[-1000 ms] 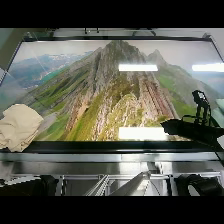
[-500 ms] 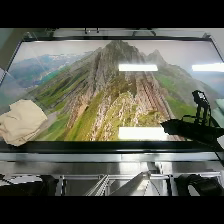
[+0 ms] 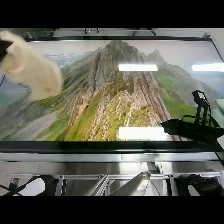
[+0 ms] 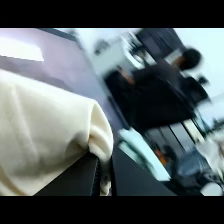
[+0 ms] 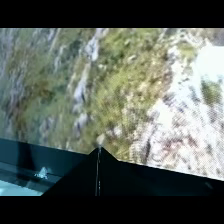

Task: Fold the shirts.

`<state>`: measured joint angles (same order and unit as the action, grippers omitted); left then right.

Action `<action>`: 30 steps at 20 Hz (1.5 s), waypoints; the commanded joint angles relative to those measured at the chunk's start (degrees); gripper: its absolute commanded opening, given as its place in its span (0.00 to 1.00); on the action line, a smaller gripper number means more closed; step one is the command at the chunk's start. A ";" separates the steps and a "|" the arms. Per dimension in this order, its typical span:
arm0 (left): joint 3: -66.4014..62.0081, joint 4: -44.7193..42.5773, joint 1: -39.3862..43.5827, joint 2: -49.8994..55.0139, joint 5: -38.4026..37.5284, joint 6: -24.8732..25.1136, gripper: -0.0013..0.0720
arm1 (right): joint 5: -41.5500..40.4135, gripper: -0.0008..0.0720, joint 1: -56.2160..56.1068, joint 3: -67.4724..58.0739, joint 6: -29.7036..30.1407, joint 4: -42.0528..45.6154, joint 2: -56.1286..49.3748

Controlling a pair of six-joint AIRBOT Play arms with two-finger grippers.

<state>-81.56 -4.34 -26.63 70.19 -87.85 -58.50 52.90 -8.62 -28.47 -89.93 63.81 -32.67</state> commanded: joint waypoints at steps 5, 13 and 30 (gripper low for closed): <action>-4.85 0.42 29.00 3.56 8.41 -3.08 0.06 | 0.00 0.04 -0.02 0.04 -0.02 0.00 0.04; 7.32 -10.27 30.91 18.93 1.64 -3.13 0.34 | 2.29 0.04 -0.02 0.02 -0.02 -0.02 0.04; 32.04 -27.71 18.80 21.46 9.86 -4.50 0.97 | 0.63 0.62 27.06 -1.42 17.29 -15.19 -28.06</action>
<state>-51.72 -30.68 -8.03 91.68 -83.00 -63.00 52.95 11.00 -29.71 -82.87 57.93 -54.65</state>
